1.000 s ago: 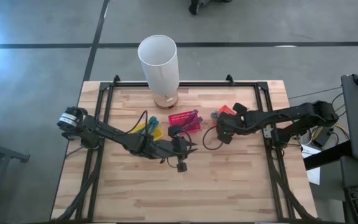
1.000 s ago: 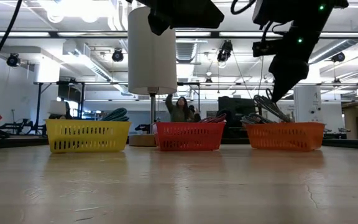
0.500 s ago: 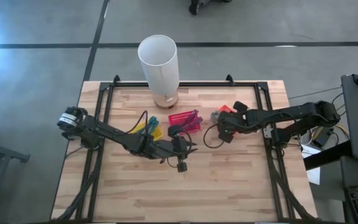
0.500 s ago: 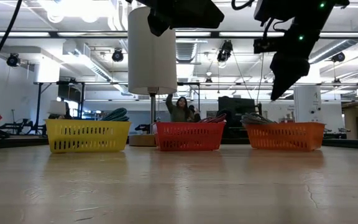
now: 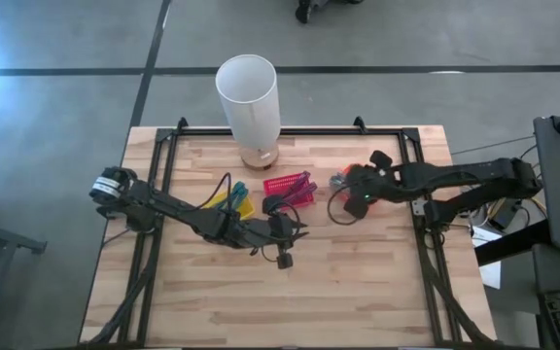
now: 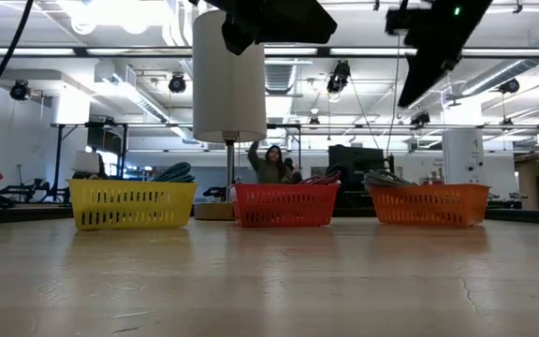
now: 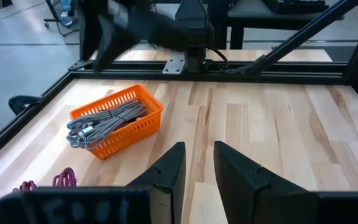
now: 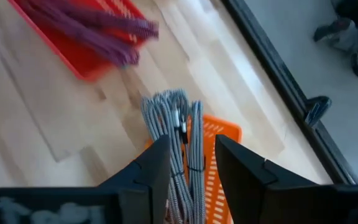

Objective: Pick & Place USB Port
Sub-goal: Return to Home Position

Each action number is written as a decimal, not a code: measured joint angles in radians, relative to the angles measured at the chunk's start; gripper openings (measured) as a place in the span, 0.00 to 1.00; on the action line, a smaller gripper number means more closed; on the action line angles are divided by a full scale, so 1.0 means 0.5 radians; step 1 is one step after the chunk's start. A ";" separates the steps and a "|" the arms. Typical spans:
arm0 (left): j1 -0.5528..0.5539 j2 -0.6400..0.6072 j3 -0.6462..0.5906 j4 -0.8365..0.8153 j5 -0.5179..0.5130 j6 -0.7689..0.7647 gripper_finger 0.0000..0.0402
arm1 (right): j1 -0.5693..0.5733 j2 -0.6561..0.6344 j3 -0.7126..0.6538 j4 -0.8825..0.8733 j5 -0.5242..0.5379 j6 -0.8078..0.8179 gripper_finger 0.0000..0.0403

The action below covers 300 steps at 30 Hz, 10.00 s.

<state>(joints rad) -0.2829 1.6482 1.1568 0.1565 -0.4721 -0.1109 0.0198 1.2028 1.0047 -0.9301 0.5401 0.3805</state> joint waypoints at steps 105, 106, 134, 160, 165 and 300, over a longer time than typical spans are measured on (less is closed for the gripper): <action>-0.035 -2.570 -2.300 0.847 -0.278 0.583 0.22 | 0.876 -2.405 -1.984 1.905 -0.816 -0.879 0.15; -0.035 -2.570 -2.300 0.847 -0.278 0.583 0.22 | 0.876 -2.405 -1.990 1.921 -0.816 -0.878 0.15; -0.035 -2.570 -2.302 0.849 -0.278 0.581 0.22 | 0.876 -2.385 -1.992 1.926 -0.819 -0.883 0.20; -0.035 -2.569 -2.302 0.849 -0.278 0.581 0.22 | 0.876 -2.385 -1.992 1.926 -0.818 -0.872 0.16; -0.035 -2.570 -2.302 0.849 -0.278 0.582 0.22 | 0.876 -2.385 -1.992 1.926 -0.818 -0.880 0.16; -0.035 -2.569 -2.290 0.850 -0.278 0.582 0.22 | 0.876 -2.386 -1.990 1.926 -0.817 -0.872 0.19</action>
<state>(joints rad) -0.3005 0.3637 0.0116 0.5816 -0.6109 0.1799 0.4578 0.0097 0.0097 0.0329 0.1313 -0.0555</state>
